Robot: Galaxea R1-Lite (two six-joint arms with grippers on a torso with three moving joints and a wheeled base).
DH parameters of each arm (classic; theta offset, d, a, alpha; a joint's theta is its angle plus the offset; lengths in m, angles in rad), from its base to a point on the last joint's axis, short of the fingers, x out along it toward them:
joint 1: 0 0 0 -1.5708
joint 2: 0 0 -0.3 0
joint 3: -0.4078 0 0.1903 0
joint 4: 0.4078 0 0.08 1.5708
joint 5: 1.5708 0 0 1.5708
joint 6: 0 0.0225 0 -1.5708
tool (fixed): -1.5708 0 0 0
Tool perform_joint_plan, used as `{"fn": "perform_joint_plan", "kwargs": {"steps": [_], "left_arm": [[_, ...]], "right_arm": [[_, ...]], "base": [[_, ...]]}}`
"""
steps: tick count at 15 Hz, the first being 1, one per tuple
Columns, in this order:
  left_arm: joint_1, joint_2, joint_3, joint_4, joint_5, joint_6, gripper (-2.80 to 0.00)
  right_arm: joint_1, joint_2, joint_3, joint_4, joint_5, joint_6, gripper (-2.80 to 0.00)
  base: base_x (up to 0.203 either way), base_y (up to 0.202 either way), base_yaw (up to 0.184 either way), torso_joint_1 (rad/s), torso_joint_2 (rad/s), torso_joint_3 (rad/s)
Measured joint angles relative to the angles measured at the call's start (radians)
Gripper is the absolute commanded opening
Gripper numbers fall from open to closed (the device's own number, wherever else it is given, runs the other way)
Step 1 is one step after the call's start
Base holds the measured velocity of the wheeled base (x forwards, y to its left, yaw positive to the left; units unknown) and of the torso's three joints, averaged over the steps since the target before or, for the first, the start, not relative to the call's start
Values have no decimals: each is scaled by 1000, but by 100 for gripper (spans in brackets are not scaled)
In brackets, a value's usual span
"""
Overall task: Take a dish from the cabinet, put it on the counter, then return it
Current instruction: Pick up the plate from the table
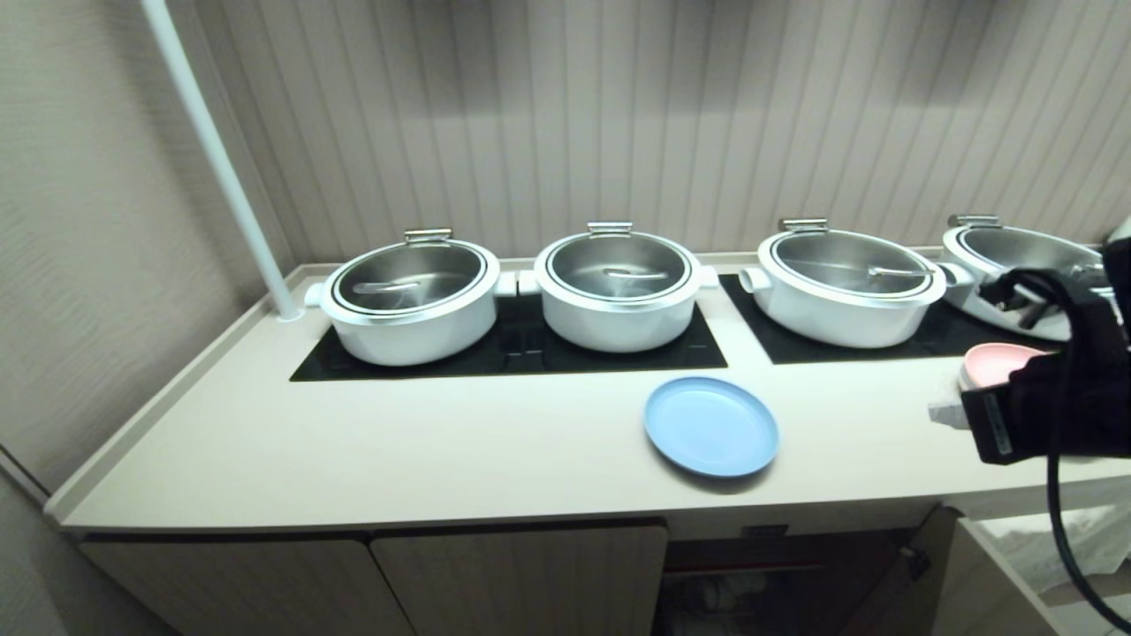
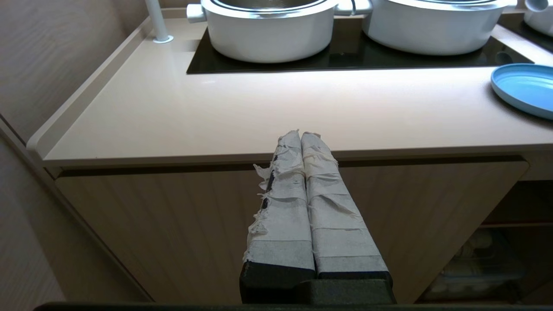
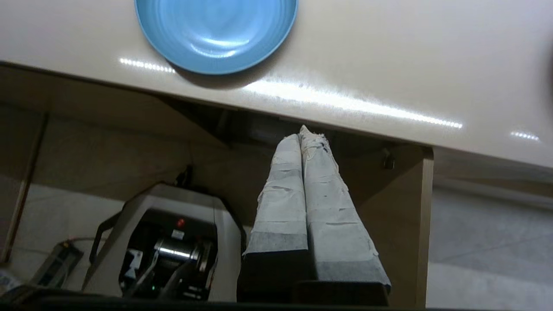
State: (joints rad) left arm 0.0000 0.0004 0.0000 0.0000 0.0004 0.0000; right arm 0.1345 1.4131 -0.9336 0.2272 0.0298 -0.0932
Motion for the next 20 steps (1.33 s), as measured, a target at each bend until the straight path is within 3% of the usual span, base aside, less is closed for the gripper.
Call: {"fn": "perform_joint_plan", "kwargs": {"steps": [5, 11, 16, 20], "left_arm": [[0, 0, 0, 0, 0, 0, -280], [0, 0, 0, 0, 0, 0, -280], [0, 0, 0, 0, 0, 0, -280], [0, 0, 0, 0, 0, 0, -280]], "right_arm": [[14, 181, -139, 84, 2, 71, -280], [41, 372, -373, 283, 1, 76, -280], [43, 568, -590, 298, -5, 76, -280], [32, 700, -677, 282, -9, 75, -280]], "base": [[0, 0, 0, 0, 0, 0], [0, 0, 0, 0, 0, 0], [0, 0, 0, 0, 0, 0], [0, 0, 0, 0, 0, 0]]}}
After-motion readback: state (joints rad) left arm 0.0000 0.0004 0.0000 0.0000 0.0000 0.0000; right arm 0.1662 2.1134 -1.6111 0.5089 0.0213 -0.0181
